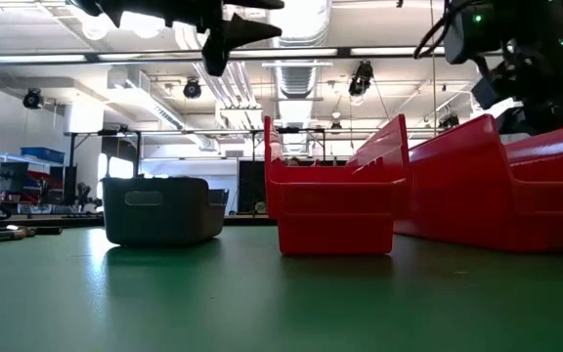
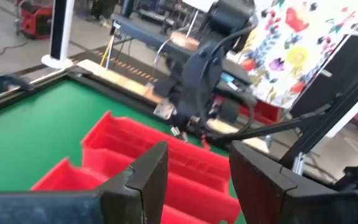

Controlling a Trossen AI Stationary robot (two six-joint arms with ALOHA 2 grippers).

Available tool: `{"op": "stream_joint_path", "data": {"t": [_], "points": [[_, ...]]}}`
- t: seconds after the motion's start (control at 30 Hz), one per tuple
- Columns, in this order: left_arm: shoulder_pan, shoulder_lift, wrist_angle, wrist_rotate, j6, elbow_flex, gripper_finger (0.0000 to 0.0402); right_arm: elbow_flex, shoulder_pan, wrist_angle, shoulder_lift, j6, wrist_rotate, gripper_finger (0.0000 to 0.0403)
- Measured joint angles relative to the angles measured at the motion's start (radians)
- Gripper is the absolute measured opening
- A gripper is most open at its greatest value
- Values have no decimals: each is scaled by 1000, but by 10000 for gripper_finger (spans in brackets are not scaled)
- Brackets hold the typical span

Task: Sort batteries
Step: Put the silver battery into the gray bin

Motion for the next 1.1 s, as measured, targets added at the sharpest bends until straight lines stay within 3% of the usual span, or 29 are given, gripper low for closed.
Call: {"op": "stream_joint_path", "data": {"t": [0.23, 0.43, 0.63, 0.87, 1.1], "points": [[-12, 49, 92, -2, 23, 0, 151, -60, 32, 208, -68, 103, 3, 175], [-12, 62, 112, -3, 45, 0, 151, -92, 111, 221, -104, 184, 69, 166], [-12, 39, 114, -4, 53, 1, 151, -87, 214, 222, -100, 427, 127, 152], [-12, 24, 116, -22, 26, 1, 151, -89, 332, 223, -160, 764, 317, 145], [-12, -7, 78, -14, 29, 1, 151, -93, 436, 223, -183, 765, 333, 170]]}}
